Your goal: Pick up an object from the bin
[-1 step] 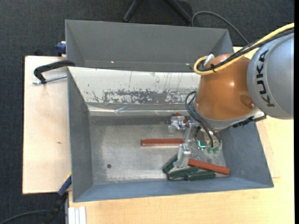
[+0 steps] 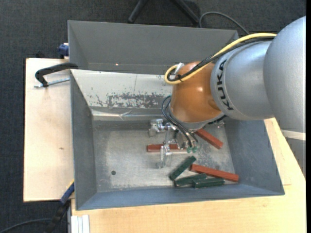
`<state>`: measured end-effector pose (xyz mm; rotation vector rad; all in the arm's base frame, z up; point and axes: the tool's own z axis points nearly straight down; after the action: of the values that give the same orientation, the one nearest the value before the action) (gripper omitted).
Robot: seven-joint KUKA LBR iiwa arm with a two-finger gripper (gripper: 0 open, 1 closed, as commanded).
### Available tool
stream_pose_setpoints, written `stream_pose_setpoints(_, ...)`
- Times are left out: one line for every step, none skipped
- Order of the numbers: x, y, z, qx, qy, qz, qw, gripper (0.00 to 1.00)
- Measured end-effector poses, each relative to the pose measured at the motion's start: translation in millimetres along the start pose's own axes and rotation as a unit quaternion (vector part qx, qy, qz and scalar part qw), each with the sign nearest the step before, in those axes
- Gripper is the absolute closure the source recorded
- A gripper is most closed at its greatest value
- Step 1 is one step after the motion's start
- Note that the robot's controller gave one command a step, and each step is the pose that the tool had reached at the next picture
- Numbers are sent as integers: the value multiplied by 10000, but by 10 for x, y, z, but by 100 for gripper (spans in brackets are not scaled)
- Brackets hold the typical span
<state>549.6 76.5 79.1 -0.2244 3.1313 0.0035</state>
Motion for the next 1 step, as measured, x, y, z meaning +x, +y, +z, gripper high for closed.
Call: stream_pose_setpoints(0, -13, -39, 3, -11, 17, 10000, 100)
